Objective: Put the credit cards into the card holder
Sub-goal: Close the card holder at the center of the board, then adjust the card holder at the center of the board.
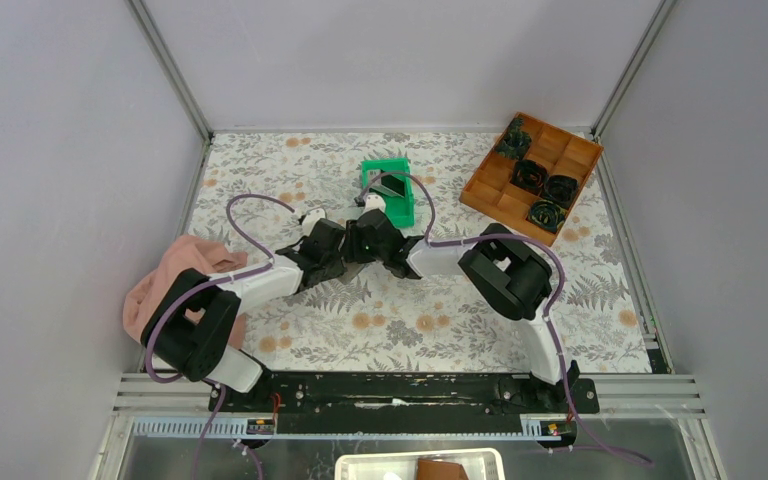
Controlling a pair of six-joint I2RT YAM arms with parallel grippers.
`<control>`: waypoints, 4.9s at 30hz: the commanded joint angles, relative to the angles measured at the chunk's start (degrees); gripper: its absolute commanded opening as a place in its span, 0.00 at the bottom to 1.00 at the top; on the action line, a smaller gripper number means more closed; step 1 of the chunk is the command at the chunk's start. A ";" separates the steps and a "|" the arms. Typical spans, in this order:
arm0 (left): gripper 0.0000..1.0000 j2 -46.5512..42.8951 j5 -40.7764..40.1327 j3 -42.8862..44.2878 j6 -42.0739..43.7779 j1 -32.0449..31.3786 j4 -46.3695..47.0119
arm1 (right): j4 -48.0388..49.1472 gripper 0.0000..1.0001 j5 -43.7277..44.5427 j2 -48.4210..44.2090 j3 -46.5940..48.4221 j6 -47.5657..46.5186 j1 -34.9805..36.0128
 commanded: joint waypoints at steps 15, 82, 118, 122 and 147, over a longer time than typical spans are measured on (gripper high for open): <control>0.14 2.72 2.92 -3.15 -1.92 2.53 -5.92 | -20.01 0.43 3.76 10.78 -7.97 -3.12 4.10; 0.00 0.00 5.98 -4.68 -7.30 6.49 -9.19 | -13.68 0.52 10.32 9.98 -21.93 -3.57 13.08; 0.34 -18.69 -4.37 -6.74 -10.06 6.46 -11.58 | -24.48 0.51 -0.35 -11.39 -12.45 -7.89 -1.18; 0.22 -15.32 -3.88 -8.16 -13.85 6.51 -10.26 | -26.91 0.41 1.07 -8.13 -6.78 -10.21 -1.90; 0.15 1.73 -1.89 -3.53 -15.75 6.27 -5.06 | -27.37 0.18 -9.76 1.53 3.01 -15.27 -2.66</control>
